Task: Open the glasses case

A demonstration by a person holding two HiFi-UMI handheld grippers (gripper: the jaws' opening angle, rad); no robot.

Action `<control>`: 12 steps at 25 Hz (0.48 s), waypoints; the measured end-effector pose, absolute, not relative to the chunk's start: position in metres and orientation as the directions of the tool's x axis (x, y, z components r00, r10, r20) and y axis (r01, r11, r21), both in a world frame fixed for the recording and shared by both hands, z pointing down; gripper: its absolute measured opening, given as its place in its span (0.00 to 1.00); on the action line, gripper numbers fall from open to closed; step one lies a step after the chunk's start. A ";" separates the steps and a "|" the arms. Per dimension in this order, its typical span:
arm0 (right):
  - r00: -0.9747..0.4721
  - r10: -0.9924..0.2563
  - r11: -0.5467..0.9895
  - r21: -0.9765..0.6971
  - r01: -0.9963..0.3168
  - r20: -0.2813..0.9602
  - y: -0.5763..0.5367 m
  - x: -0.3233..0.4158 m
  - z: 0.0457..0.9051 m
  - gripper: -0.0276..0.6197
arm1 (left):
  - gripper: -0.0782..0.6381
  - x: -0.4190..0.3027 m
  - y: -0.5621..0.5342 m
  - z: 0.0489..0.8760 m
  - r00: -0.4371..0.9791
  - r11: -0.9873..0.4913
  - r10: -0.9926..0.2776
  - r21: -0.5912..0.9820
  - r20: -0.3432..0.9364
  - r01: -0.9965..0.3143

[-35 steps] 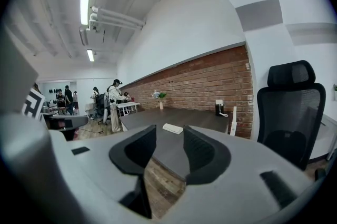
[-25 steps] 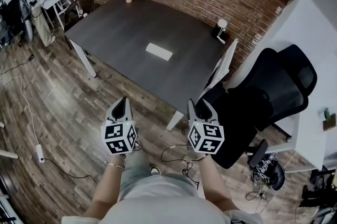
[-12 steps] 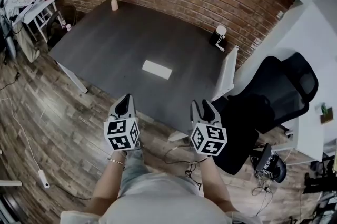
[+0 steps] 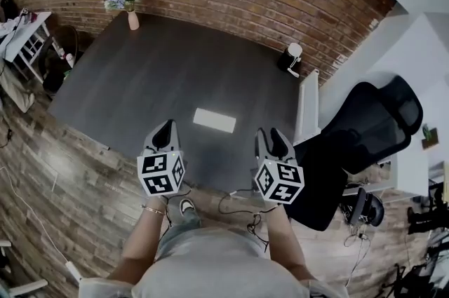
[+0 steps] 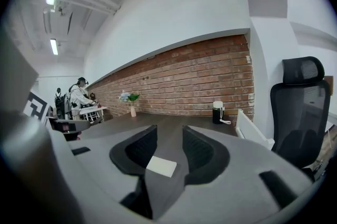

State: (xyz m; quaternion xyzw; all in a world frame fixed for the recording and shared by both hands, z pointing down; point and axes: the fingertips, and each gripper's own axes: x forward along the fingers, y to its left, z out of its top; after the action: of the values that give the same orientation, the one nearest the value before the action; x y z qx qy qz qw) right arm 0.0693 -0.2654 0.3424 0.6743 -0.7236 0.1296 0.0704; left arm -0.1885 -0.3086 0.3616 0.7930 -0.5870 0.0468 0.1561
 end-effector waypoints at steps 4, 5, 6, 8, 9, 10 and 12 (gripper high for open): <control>-0.043 -0.956 0.017 -0.091 -0.996 0.290 -0.287 0.064 0.346 0.28 | 0.11 -0.190 -0.345 0.370 0.345 -0.301 -0.900 0.192 0.268 -0.934; -0.038 -0.953 0.013 -0.086 -0.996 0.299 -0.291 0.063 0.348 0.28 | 0.11 -0.189 -0.351 0.375 0.352 -0.306 -0.894 0.196 0.276 -0.931; -0.034 -0.950 0.010 -0.079 -0.997 0.310 -0.294 0.063 0.350 0.28 | 0.11 -0.187 -0.355 0.382 0.358 -0.309 -0.888 0.203 0.289 -0.929; -0.028 -0.943 0.006 -0.065 -0.998 0.332 -0.298 0.067 0.357 0.28 | 0.11 -0.183 -0.360 0.398 0.364 -0.306 -0.875 0.218 0.320 -0.927; -0.025 -0.940 0.004 -0.062 -0.998 0.341 -0.300 0.070 0.361 0.28 | 0.11 -0.181 -0.361 0.405 0.365 -0.303 -0.869 0.223 0.334 -0.927; -0.023 -0.937 0.001 -0.063 -0.998 0.349 -0.302 0.073 0.364 0.28 | 0.11 -0.179 -0.362 0.411 0.364 -0.300 -0.865 0.226 0.345 -0.927; -0.021 -0.935 -0.006 -0.074 -0.997 0.355 -0.310 0.078 0.370 0.27 | 0.11 -0.174 -0.364 0.414 0.368 -0.303 -0.862 0.226 0.350 -0.926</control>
State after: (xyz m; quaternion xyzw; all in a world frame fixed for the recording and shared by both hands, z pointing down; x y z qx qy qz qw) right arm 0.0780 -0.3098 0.3699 0.6922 -0.6978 0.1539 0.1015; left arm -0.1743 -0.3640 0.4135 0.8031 -0.5563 0.0813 0.1972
